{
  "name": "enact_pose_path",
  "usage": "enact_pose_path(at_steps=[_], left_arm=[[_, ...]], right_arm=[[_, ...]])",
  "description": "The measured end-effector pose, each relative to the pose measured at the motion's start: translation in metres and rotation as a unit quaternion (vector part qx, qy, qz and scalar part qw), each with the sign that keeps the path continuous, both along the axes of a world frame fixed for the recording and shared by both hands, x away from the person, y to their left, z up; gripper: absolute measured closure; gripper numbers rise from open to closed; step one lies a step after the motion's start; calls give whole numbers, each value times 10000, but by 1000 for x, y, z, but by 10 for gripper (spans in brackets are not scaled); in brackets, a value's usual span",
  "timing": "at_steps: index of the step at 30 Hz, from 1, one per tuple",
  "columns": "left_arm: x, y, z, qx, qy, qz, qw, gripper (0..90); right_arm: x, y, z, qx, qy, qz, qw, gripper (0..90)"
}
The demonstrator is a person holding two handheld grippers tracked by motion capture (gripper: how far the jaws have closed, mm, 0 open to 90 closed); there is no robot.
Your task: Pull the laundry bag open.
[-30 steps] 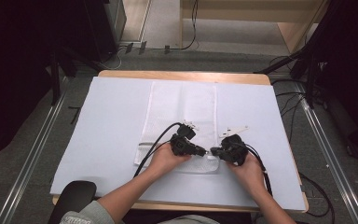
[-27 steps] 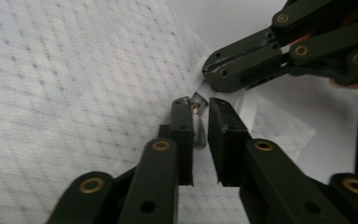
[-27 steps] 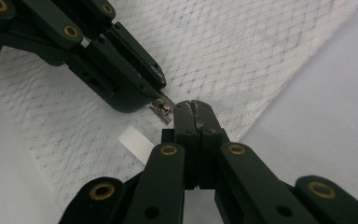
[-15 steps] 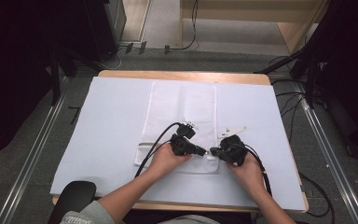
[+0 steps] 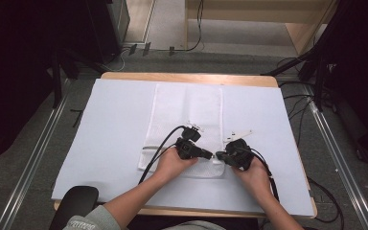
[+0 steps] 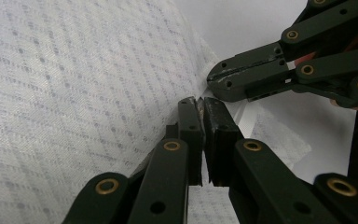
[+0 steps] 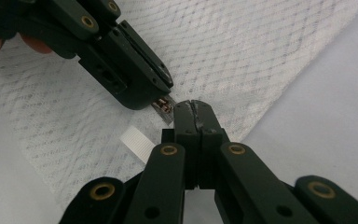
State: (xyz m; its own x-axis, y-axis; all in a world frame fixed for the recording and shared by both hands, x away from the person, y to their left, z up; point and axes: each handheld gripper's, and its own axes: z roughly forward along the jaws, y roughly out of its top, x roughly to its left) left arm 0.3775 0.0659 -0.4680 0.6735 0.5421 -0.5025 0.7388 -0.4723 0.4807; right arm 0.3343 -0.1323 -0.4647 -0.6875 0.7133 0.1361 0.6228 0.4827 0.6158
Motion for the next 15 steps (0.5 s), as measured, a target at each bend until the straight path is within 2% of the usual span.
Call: enact_pose_path(at_steps=[6, 11, 12, 15], left_arm=[[2, 2, 1, 3, 69, -85, 9999, 884], [1, 2, 3, 113, 29, -79, 9999, 887], [2, 4, 3, 56, 121, -7, 9999, 886], [8, 12, 4, 10, 235, 130, 9996, 886]], right_arm=[[-2, 1, 0, -55, -72, 9, 10000, 900], [-2, 2, -1, -27, -63, 13, 10000, 900], [-2, 2, -1, -51, -68, 16, 10000, 900], [-2, 2, -1, -32, -28, -30, 10000, 900]])
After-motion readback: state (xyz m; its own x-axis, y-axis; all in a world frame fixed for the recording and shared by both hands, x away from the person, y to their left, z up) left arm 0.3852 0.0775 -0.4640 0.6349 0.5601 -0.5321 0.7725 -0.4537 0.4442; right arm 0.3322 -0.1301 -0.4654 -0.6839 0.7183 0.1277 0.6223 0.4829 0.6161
